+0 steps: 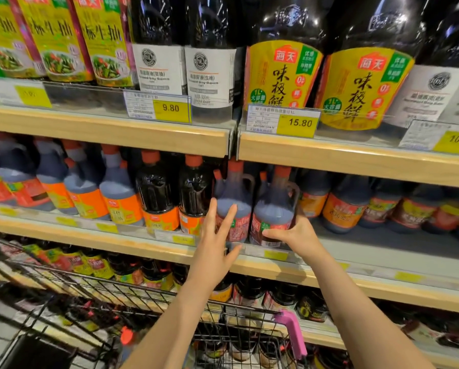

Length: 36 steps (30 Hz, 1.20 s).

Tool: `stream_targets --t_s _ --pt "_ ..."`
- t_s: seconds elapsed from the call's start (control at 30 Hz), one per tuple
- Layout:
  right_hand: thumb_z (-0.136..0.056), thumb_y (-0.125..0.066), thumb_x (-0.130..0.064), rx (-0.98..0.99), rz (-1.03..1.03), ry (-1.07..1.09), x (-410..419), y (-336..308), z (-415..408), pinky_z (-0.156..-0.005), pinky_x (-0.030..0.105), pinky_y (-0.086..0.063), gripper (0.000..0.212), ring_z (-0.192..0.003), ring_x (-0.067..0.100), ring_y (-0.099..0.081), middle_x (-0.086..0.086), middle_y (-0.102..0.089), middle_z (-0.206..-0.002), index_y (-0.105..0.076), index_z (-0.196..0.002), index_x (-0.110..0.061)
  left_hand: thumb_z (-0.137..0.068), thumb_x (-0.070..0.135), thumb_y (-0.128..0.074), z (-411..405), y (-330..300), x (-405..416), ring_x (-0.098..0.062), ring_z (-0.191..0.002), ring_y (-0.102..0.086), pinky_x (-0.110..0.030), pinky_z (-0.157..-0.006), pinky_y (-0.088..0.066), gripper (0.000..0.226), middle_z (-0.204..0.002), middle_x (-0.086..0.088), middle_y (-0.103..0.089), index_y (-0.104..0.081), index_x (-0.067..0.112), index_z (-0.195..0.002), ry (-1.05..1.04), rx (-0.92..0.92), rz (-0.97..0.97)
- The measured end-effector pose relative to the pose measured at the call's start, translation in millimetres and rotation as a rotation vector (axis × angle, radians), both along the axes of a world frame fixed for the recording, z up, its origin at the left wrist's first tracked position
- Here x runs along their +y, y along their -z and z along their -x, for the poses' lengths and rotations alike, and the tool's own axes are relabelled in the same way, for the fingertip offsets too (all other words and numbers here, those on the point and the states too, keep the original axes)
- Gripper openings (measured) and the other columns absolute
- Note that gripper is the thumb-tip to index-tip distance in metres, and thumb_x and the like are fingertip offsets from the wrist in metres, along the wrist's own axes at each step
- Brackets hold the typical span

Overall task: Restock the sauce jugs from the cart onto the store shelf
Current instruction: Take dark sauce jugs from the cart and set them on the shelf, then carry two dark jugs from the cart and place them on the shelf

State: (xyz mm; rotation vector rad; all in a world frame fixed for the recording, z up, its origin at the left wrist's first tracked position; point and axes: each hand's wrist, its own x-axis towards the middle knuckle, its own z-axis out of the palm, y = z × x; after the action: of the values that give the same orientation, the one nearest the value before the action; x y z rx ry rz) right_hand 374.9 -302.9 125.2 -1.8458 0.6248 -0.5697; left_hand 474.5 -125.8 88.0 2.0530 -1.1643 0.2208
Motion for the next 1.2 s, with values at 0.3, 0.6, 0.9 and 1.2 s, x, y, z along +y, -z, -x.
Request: stream_targets --t_s 0.3,0.6,0.9,1.2 --pt "-0.061 -0.087 -0.023 0.088 -0.001 0.110 25 -14 26 -0.101 0.033 -0.044 0.081 -0.121 0.019 -0.050 0.006 -0.048 -0.135 -0.042 -0.128 -0.017 -0.088 0.039 -0.057 7 -28 28 -0.017 -0.145 0.008 -0.035 -0.110 -0.030 0.083 -0.154 0.012 0.022 0.006 0.050 -0.140 0.057 0.033 -0.130" --pt "-0.080 -0.072 -0.028 0.197 0.040 -0.117 137 -40 101 -0.099 0.027 -0.035 0.062 -0.127 0.016 -0.042 -0.004 -0.045 -0.133 -0.042 -0.134 -0.019 -0.087 0.042 -0.057 34 -39 197 -0.012 -0.122 -0.047 -0.029 -0.096 -0.043 0.058 -0.135 0.010 -0.041 -0.033 0.036 -0.139 -0.013 0.241 -0.148" --pt "-0.086 -0.065 -0.020 0.370 -0.012 -0.411 253 5 114 -0.089 0.021 -0.038 0.042 -0.110 0.010 -0.047 -0.006 -0.051 -0.116 -0.051 -0.125 -0.014 -0.079 0.050 -0.052 95 1 394 -0.012 -0.106 -0.055 -0.013 -0.091 -0.036 0.058 -0.113 0.005 -0.056 -0.052 0.020 -0.129 -0.356 0.312 -0.294" --pt "-0.085 -0.067 -0.013 0.503 -0.063 -0.712 387 55 76 -0.076 0.007 -0.042 0.035 -0.107 0.016 -0.053 0.000 -0.054 -0.111 -0.052 -0.117 -0.015 -0.090 0.054 -0.029 136 18 519 -0.024 -0.104 -0.064 -0.052 -0.089 -0.051 0.052 -0.116 -0.005 -0.064 -0.059 0.021 -0.118 -0.556 0.087 -0.665"
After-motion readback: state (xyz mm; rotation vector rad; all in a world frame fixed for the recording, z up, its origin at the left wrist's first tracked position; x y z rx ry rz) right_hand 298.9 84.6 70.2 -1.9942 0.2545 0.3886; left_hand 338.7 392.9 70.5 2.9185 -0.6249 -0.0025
